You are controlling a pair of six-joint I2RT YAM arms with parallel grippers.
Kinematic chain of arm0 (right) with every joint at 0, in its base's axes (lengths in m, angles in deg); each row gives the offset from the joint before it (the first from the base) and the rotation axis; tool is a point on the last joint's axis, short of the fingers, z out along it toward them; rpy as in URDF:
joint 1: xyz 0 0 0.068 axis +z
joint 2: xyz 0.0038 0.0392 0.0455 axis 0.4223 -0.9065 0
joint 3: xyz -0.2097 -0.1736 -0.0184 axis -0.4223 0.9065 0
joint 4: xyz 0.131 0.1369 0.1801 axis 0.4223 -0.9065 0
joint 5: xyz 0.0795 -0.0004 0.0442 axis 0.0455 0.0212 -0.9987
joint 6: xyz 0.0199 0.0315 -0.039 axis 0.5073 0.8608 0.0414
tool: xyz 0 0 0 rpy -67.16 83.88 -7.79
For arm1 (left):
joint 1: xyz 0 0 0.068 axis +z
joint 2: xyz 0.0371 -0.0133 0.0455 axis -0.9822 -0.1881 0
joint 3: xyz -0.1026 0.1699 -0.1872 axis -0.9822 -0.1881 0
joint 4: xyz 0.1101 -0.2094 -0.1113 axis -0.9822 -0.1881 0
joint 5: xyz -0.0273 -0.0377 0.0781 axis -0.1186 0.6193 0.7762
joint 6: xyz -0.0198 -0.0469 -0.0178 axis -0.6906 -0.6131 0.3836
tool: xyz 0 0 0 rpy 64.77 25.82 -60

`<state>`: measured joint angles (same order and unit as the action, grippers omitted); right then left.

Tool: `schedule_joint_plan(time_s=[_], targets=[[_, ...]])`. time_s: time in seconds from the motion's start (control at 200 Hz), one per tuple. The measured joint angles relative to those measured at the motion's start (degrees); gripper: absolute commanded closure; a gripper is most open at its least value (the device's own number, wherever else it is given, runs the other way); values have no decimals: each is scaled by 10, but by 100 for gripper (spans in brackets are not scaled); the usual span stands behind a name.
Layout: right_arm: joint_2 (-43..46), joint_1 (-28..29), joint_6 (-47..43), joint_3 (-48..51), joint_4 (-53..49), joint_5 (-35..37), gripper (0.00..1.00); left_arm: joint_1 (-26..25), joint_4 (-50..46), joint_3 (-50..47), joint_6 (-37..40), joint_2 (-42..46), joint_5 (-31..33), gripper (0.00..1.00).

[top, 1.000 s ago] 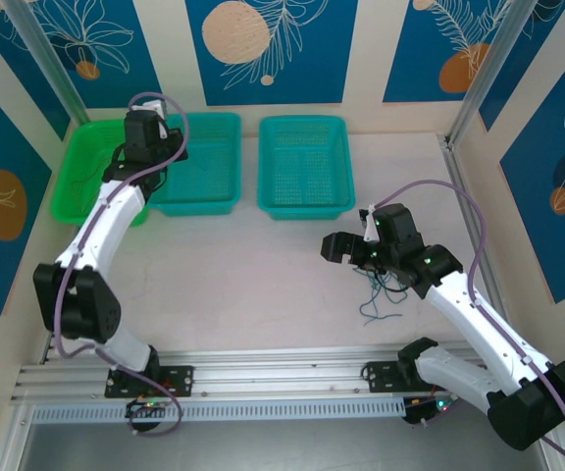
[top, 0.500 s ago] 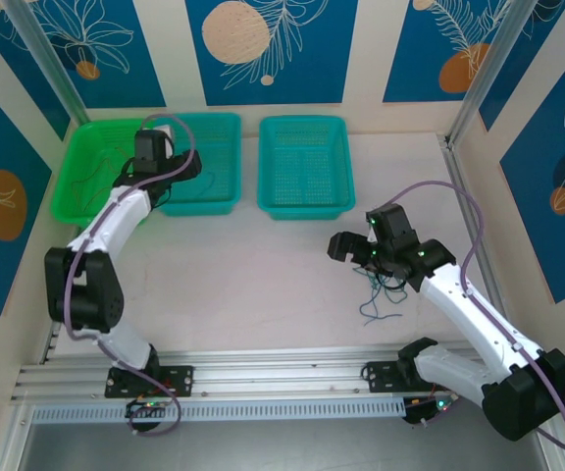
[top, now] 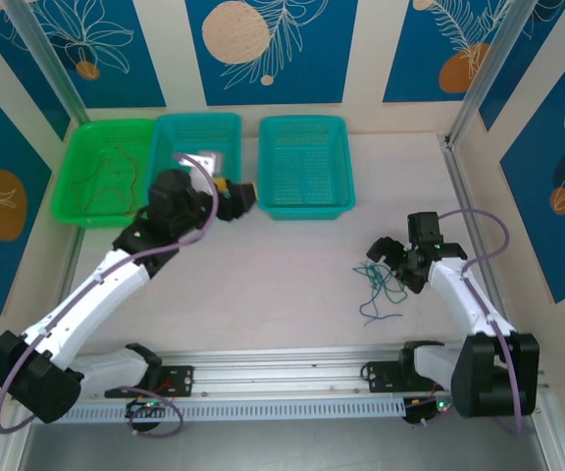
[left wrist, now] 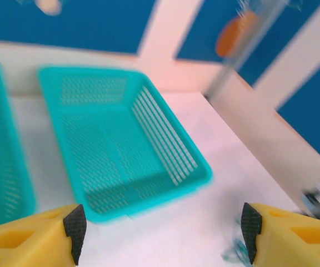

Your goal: Untangle the cables

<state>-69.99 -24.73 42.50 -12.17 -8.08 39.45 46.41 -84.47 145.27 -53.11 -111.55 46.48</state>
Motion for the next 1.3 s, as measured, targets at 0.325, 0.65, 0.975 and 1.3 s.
schedule_joint_plan(time_s=[0.325,0.65,0.975,1.3], targets=[[-122,87,-53,-5,64,-87,49,-121,3,-99,-12,-31,1,24],[-193,330,-89,-65,94,-71,67,-120,-27,-127,-19,5,72,22],[-217,469,-121,-154,104,-73,56,-113,-37,-148,-39,-15,80,22],[-6,402,-79,-82,137,-42,48,-92,-5,-152,-34,-132,-45,28]])
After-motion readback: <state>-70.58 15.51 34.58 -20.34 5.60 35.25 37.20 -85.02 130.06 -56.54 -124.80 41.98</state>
